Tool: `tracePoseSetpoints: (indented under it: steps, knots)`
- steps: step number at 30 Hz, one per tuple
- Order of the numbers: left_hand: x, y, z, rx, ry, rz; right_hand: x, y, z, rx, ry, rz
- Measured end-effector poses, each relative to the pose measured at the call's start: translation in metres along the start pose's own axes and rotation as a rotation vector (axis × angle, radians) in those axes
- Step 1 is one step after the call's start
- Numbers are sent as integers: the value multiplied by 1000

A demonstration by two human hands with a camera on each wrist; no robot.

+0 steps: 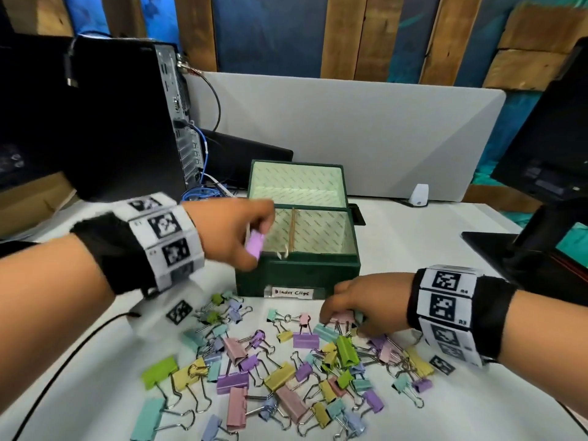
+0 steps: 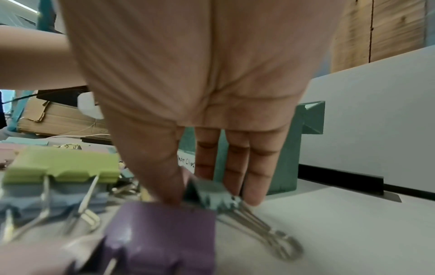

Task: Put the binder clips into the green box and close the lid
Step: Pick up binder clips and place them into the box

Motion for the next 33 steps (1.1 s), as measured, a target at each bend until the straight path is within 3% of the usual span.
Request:
tracePoseSetpoints:
  steps: [4,8,15,18,20,24,29,33]
  knots:
    - [-13,-24,33,82,204,62,0,0,6,-45,96,27]
    - [-26,-39,27,96,216,106,3,5,10,-80,109,30]
    - [-9,-49,9,227,176,43,8,11,12,-125,170,71]
    - [13,-38,-8,167,63,-14,11,13,13,-145,171,83]
    - [26,-30,-25,157,-82,-26,22,15,29,-229,210,86]
    - [43,-11,-67,49,-375,-39,41,20,97,-448,446,89]
    - [40,7,-95,-121,-481,-73,17,18,145,-733,670,134]
    - [38,13,-102,-202,-501,-83,-10,14,153,-852,695,116]
Point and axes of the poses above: each hand's wrist, its own x-axis away from the middle knuckle, its own z-axis out of the back of the hand, y = z × x, the point moved 8 cm from there along -x, towards the middle knuckle, and after that the axes turned 8 degrees about -y, right-handed, at the moved point
